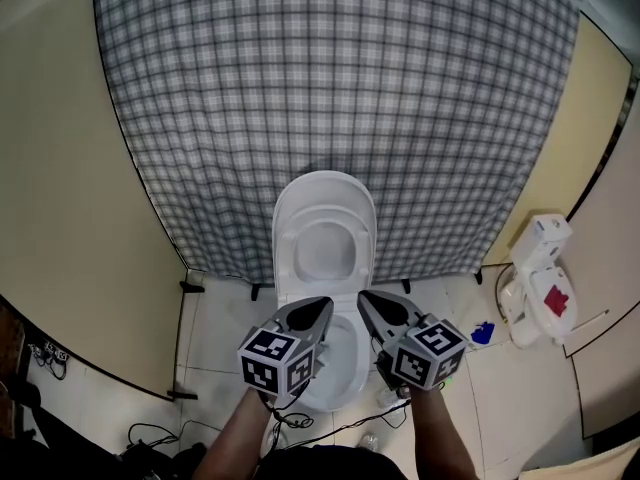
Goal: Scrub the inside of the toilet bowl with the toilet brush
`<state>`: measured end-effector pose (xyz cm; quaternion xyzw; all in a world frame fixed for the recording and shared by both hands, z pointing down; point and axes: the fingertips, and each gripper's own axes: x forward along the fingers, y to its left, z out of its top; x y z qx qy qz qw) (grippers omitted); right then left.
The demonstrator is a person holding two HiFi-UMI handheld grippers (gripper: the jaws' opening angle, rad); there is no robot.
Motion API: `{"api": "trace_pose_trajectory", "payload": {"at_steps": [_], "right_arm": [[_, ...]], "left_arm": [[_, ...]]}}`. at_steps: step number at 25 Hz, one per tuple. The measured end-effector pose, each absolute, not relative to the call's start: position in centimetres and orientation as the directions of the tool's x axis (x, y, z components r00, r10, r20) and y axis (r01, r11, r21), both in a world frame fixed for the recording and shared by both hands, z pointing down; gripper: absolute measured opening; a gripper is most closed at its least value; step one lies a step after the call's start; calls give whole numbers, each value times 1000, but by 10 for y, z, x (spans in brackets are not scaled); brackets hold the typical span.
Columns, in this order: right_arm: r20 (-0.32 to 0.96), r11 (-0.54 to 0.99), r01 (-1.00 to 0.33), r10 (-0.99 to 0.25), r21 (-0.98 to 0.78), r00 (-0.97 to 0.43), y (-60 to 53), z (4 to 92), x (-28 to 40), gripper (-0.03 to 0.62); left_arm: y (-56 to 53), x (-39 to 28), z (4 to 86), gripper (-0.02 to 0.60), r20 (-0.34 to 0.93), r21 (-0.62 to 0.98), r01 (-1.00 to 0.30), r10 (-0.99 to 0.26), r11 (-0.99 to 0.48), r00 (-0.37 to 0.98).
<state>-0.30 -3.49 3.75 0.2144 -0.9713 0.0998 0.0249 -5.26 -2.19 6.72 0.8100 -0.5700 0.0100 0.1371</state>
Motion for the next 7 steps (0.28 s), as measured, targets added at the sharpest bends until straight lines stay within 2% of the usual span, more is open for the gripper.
{"api": "trace_pose_trajectory", "payload": {"at_steps": [7], "right_arm": [[105, 887, -429, -416, -174, -903, -31, 52, -27, 3]], "left_arm": [[-21, -75, 82, 5, 171, 217, -919, -914, -329, 367]]}}
